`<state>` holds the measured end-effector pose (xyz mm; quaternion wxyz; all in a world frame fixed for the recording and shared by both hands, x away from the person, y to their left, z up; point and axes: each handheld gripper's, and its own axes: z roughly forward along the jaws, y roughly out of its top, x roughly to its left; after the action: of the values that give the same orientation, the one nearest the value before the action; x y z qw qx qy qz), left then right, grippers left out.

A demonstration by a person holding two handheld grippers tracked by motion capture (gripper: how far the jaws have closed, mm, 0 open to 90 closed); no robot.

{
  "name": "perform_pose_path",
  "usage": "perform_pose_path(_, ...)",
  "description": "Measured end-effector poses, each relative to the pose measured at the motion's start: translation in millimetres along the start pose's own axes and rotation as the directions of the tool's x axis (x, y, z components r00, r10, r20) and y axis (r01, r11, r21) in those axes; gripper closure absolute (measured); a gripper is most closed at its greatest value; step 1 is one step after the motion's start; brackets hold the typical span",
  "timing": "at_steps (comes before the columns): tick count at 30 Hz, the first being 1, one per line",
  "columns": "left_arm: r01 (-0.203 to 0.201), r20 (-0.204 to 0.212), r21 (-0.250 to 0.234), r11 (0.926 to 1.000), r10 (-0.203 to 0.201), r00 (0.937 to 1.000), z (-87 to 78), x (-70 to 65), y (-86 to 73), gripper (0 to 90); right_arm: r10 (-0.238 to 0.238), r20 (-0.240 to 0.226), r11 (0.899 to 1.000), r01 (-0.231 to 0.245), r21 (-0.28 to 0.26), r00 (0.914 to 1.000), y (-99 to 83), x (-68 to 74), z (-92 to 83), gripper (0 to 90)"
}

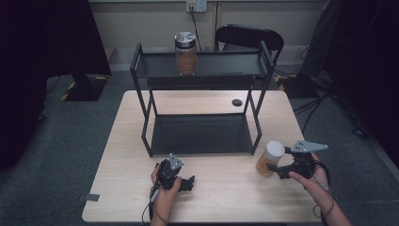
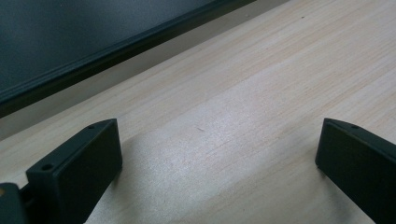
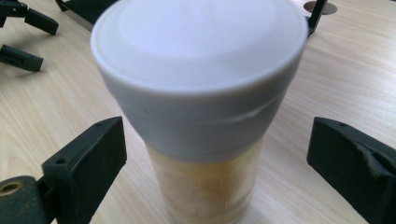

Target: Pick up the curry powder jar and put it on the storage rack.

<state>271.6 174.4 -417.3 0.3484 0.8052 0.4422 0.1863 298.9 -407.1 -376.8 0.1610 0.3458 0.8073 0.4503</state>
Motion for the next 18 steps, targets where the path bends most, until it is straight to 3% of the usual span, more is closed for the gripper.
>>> perform_pose_path(18, 0.001, 0.0, -0.001, 1.0, -0.001, 1.0, 0.0, -0.1, -0.1, 0.1, -0.003, -0.025, 0.998, 0.002, -0.058, 0.9997, -5.2, -4.1, 13.2, 24.3)
